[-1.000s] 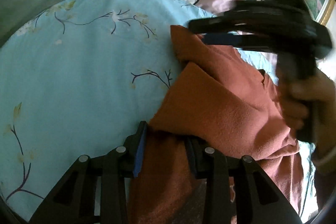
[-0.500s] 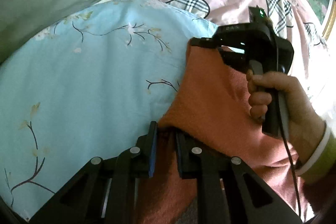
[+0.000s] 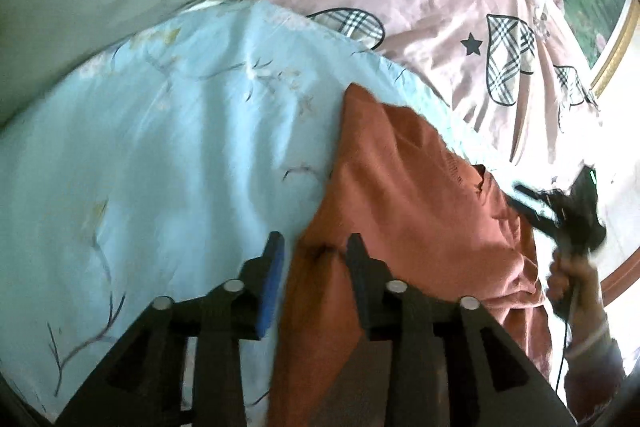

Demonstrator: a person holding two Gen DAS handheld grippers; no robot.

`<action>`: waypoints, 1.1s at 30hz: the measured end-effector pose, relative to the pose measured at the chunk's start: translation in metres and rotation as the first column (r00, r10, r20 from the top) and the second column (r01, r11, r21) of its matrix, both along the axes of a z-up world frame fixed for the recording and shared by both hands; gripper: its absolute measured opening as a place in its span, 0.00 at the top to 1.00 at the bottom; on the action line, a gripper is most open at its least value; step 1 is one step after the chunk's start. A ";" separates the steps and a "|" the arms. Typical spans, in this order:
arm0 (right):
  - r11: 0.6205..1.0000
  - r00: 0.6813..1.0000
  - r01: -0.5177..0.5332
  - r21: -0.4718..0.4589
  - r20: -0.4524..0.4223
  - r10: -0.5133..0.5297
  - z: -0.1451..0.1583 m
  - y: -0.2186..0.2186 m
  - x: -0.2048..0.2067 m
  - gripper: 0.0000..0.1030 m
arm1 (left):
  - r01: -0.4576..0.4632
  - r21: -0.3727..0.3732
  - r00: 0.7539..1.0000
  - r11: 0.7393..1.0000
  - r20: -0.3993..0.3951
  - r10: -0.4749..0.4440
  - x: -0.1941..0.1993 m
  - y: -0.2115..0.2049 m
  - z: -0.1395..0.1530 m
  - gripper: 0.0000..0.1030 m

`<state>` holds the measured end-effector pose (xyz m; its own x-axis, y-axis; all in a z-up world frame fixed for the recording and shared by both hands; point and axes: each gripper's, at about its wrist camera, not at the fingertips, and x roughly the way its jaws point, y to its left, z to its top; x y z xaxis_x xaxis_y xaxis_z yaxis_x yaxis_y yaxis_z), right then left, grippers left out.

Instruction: Fold small clothes

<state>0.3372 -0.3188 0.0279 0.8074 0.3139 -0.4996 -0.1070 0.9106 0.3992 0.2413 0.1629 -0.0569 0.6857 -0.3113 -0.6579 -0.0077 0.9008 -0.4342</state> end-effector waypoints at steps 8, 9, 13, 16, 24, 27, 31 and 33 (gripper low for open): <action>0.996 0.995 0.078 -0.033 -0.058 -0.080 -0.041 -0.045 -0.049 0.50 | -0.007 0.181 1.000 0.983 -0.028 0.012 0.039 -0.031 0.002 0.64; 0.997 0.995 0.069 -0.033 -0.072 -0.071 -0.044 -0.042 -0.048 0.50 | -0.010 0.183 0.999 0.983 -0.042 0.018 0.042 -0.032 -0.002 0.64; 1.000 0.997 0.021 -0.013 -0.069 -0.021 -0.048 -0.031 -0.045 0.92 | -0.011 0.191 0.996 0.981 -0.087 0.028 0.052 -0.036 -0.016 0.64; 0.997 0.997 0.047 0.056 0.055 -0.050 -0.023 -0.037 -0.070 0.95 | -0.007 0.217 0.995 0.976 -0.095 0.028 0.052 -0.041 -0.017 0.64; 0.990 0.984 0.119 -0.070 -0.122 -0.127 -0.058 -0.034 -0.057 0.95 | 0.009 0.291 0.994 0.957 -0.110 0.024 0.050 -0.054 -0.028 0.62; 0.984 0.980 0.165 -0.069 -0.105 -0.172 -0.049 -0.037 -0.072 0.92 | 0.010 0.307 0.993 0.952 -0.118 0.028 0.049 -0.053 -0.027 0.60; 0.988 0.987 0.153 -0.033 -0.051 -0.154 -0.037 -0.037 -0.107 0.92 | 0.018 0.301 0.991 0.954 -0.134 0.023 0.033 -0.049 -0.021 0.60; 0.991 0.990 0.134 -0.028 -0.029 -0.135 -0.035 -0.033 -0.131 0.92 | 0.030 0.294 0.992 0.955 -0.128 0.008 0.017 -0.048 -0.017 0.60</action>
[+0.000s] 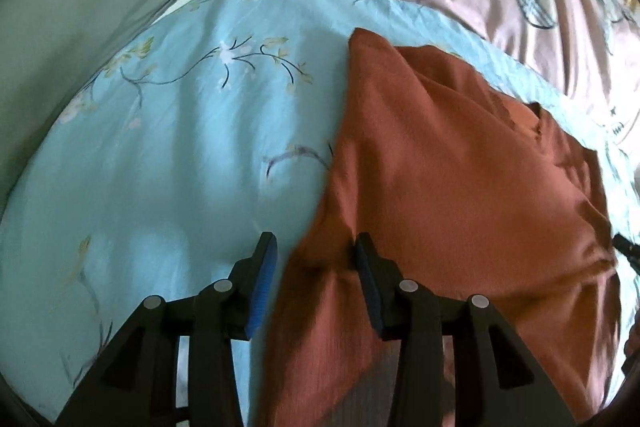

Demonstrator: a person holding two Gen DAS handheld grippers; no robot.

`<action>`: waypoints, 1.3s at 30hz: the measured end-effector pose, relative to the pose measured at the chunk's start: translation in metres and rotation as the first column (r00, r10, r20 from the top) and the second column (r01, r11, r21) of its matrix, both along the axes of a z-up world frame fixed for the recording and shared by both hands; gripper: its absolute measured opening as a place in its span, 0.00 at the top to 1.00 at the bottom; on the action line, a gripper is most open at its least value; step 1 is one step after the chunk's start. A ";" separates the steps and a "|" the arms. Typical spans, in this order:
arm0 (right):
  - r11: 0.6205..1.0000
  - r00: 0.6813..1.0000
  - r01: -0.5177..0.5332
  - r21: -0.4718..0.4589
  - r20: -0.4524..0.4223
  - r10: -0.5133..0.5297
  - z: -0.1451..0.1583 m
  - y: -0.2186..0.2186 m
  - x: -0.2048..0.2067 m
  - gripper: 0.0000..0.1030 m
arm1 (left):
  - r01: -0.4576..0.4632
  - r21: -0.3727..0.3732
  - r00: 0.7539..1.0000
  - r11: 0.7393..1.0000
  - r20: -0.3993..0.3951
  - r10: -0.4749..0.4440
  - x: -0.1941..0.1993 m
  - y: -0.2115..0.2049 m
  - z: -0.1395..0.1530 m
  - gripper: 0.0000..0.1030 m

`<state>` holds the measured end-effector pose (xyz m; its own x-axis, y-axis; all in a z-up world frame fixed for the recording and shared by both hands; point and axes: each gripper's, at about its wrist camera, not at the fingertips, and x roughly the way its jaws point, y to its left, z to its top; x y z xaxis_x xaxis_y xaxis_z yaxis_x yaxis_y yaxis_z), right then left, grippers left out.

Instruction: Fold small clothes

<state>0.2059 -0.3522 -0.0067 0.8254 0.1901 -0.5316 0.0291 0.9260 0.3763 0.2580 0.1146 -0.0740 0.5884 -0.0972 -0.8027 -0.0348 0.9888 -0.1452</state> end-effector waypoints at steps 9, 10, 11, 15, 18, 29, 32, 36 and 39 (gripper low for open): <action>0.998 0.999 -0.032 0.058 -0.011 0.033 -0.027 0.011 -0.078 0.78 | 0.035 -0.080 0.999 0.996 0.019 -0.034 -0.098 0.006 0.007 0.54; 0.998 1.000 -0.029 0.061 -0.008 0.029 -0.029 0.012 -0.084 0.75 | 0.042 -0.085 0.999 0.996 0.021 -0.040 -0.110 0.005 0.006 0.54; 0.998 1.000 -0.024 0.063 -0.004 0.024 -0.031 0.012 -0.093 0.67 | 0.048 -0.088 0.999 0.995 0.021 -0.047 -0.119 0.005 0.006 0.53; 0.998 1.000 -0.017 0.054 0.004 0.017 -0.037 0.012 -0.114 0.62 | 0.050 -0.114 0.999 0.992 0.008 -0.049 -0.153 0.008 0.002 0.52; 0.998 1.000 -0.022 0.054 0.004 0.022 -0.042 0.012 -0.129 0.62 | 0.042 -0.159 0.999 0.986 -0.008 -0.044 -0.170 0.013 -0.004 0.52; 0.996 1.000 -0.025 0.087 -0.015 0.027 -0.075 -0.010 -0.207 0.61 | 0.120 -0.131 0.993 0.984 0.016 -0.119 -0.228 0.005 -0.013 0.45; 0.990 0.997 -0.062 0.130 -0.046 0.069 -0.094 -0.008 -0.226 0.61 | 0.147 -0.138 0.989 0.979 0.012 -0.147 -0.241 0.006 -0.013 0.43; 0.982 0.991 -0.126 0.142 -0.033 0.132 -0.110 0.008 -0.242 0.62 | 0.169 -0.144 0.985 0.975 0.006 -0.170 -0.260 0.007 -0.016 0.23; 0.968 0.982 -0.186 0.171 -0.013 0.191 -0.114 0.018 -0.245 0.61 | 0.179 -0.149 0.983 0.973 -0.005 -0.181 -0.273 0.007 -0.022 0.23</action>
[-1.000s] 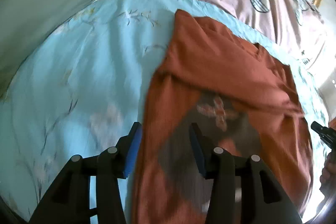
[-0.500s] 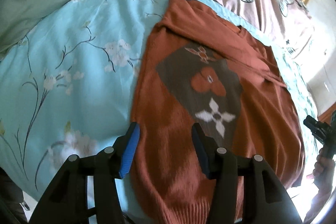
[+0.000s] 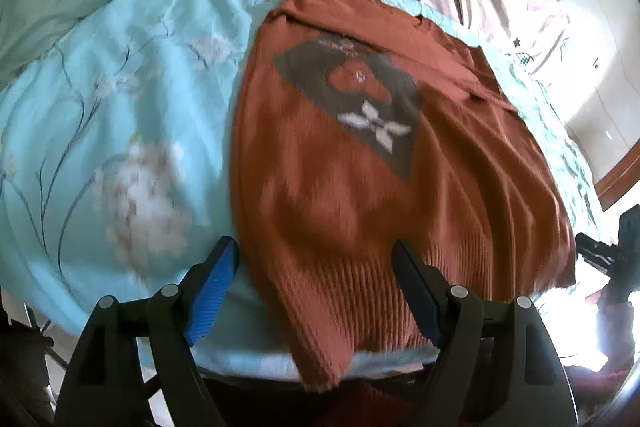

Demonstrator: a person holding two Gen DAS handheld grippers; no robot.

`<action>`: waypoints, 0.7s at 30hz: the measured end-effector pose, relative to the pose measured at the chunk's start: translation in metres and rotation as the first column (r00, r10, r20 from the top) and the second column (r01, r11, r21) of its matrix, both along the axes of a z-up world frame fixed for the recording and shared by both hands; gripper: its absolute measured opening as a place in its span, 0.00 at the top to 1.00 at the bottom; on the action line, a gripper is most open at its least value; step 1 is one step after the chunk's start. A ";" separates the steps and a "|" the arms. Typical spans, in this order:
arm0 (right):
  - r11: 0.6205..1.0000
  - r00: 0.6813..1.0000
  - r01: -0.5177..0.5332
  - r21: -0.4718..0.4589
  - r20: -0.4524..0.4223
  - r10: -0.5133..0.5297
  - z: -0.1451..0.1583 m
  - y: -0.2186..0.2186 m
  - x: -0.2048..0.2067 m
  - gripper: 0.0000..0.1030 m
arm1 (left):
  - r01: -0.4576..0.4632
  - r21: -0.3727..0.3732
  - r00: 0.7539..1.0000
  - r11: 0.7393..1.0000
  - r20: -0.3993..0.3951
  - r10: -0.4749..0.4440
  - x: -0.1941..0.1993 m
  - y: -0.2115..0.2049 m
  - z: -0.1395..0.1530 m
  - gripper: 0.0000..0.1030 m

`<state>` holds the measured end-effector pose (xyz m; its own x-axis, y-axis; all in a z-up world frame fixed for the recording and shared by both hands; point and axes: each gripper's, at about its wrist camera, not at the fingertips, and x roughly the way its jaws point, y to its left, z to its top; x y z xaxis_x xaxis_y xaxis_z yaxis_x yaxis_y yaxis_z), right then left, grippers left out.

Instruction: Fold small clothes

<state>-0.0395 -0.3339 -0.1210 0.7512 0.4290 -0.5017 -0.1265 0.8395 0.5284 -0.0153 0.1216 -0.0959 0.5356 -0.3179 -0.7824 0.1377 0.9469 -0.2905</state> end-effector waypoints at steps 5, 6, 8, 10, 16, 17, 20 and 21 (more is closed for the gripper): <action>0.997 0.999 -0.040 0.065 0.001 0.040 -0.007 0.001 0.000 0.61 | -0.001 -0.097 0.999 0.995 -0.047 -0.004 -0.008 0.010 -0.006 0.25; 0.996 0.999 -0.043 0.082 0.001 0.043 -0.009 0.000 0.001 0.61 | -0.007 -0.124 0.998 0.992 -0.056 0.000 -0.008 0.013 -0.007 0.25; 0.992 0.999 -0.045 0.121 0.001 0.045 -0.014 -0.001 0.003 0.67 | -0.026 -0.193 0.997 0.981 -0.077 0.012 -0.005 0.022 -0.011 0.28; 0.990 0.999 -0.040 0.138 -0.012 0.042 -0.018 -0.001 0.006 0.83 | -0.047 -0.228 0.995 0.972 -0.095 0.025 -0.002 0.027 -0.014 0.32; 0.993 0.999 -0.054 0.107 0.012 0.053 -0.013 0.003 -0.001 0.93 | -0.055 -0.171 0.994 0.984 -0.102 0.038 0.001 0.027 -0.012 0.67; 0.993 0.998 -0.060 0.105 0.028 0.058 -0.011 0.002 -0.004 0.93 | -0.047 -0.143 0.995 0.989 -0.092 0.034 0.000 0.027 -0.012 0.86; 0.987 0.993 -0.054 0.154 0.115 0.037 0.000 -0.022 -0.020 0.94 | -0.012 -0.145 0.999 0.989 -0.049 0.005 -0.006 0.031 -0.001 0.95; 0.986 0.992 -0.037 0.165 0.121 0.017 0.001 -0.030 -0.023 0.94 | -0.005 -0.134 1.000 0.991 -0.025 0.001 -0.010 0.032 0.005 0.96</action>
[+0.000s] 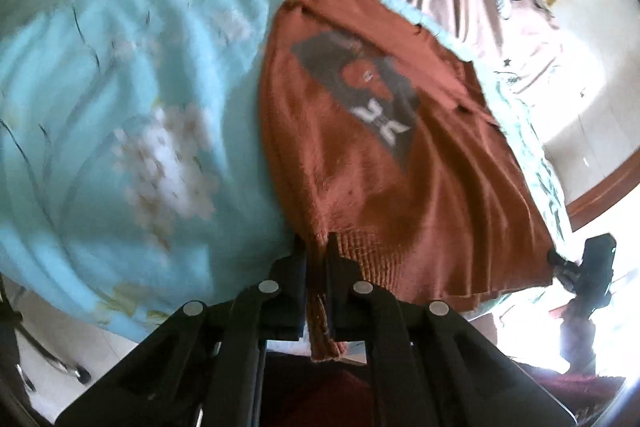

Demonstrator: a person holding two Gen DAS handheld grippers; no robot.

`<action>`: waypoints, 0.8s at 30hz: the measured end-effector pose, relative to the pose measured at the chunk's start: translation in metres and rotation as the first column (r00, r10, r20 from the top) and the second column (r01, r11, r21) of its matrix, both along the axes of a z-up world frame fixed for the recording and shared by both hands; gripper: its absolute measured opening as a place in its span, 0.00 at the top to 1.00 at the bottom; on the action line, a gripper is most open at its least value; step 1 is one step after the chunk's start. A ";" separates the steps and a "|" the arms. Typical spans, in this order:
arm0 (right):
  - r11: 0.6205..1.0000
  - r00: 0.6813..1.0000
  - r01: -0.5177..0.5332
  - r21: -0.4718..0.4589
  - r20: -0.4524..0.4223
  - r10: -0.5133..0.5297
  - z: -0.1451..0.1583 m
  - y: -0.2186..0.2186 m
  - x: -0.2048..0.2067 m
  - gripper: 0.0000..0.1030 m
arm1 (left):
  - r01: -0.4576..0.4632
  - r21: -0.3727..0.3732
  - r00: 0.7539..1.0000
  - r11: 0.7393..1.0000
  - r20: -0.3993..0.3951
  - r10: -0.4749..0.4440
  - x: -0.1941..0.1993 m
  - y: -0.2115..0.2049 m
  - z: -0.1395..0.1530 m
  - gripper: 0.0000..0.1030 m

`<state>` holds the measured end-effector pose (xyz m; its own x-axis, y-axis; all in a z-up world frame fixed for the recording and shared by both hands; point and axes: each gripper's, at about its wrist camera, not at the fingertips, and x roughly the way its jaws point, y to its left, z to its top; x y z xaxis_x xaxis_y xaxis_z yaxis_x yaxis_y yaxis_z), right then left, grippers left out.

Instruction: Fold small clothes

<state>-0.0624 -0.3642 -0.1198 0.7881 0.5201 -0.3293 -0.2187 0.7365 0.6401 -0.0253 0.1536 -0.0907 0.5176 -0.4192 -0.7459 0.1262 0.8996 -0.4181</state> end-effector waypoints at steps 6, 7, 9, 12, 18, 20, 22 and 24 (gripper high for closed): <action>0.999 0.998 -0.047 -0.004 -0.052 0.047 -0.011 0.001 0.013 0.90 | 0.025 -0.040 0.999 0.999 0.024 -0.024 -0.001 0.016 0.001 0.95; 0.999 0.997 -0.053 -0.008 -0.064 0.053 -0.013 0.004 0.015 0.90 | 0.032 -0.059 0.999 0.998 0.009 -0.032 0.000 0.015 -0.003 0.94; 0.997 0.993 -0.075 -0.010 -0.089 0.074 -0.019 0.007 0.018 0.79 | 0.042 -0.097 0.998 0.994 -0.034 -0.046 0.004 0.014 -0.013 0.87; 0.993 0.990 -0.117 0.008 -0.077 0.117 -0.021 0.011 0.016 0.60 | 0.052 -0.136 0.996 0.989 -0.065 -0.061 0.006 0.014 -0.023 0.73; 0.988 0.985 -0.154 -0.031 -0.086 0.151 -0.024 0.030 0.028 0.94 | 0.090 -0.097 0.995 0.991 -0.041 -0.094 0.010 -0.001 -0.025 0.89; 0.989 0.986 -0.150 -0.006 -0.077 0.149 -0.025 0.027 0.026 0.94 | 0.097 -0.084 0.995 0.992 -0.021 -0.099 0.008 -0.001 -0.022 0.95; 0.990 0.988 -0.140 0.012 -0.067 0.141 -0.027 0.020 0.021 0.94 | 0.081 -0.105 0.997 0.991 0.015 -0.079 0.002 0.005 -0.015 0.95; 0.990 0.987 -0.141 0.022 -0.073 0.142 -0.029 0.016 0.019 0.94 | 0.057 -0.115 0.997 0.992 0.048 -0.052 -0.005 0.013 -0.011 0.96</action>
<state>-0.0434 -0.3483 -0.1491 0.6798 0.6304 -0.3748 -0.2714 0.6910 0.6700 -0.0303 0.1668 -0.1013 0.5236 -0.5304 -0.6667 0.1950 0.8364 -0.5122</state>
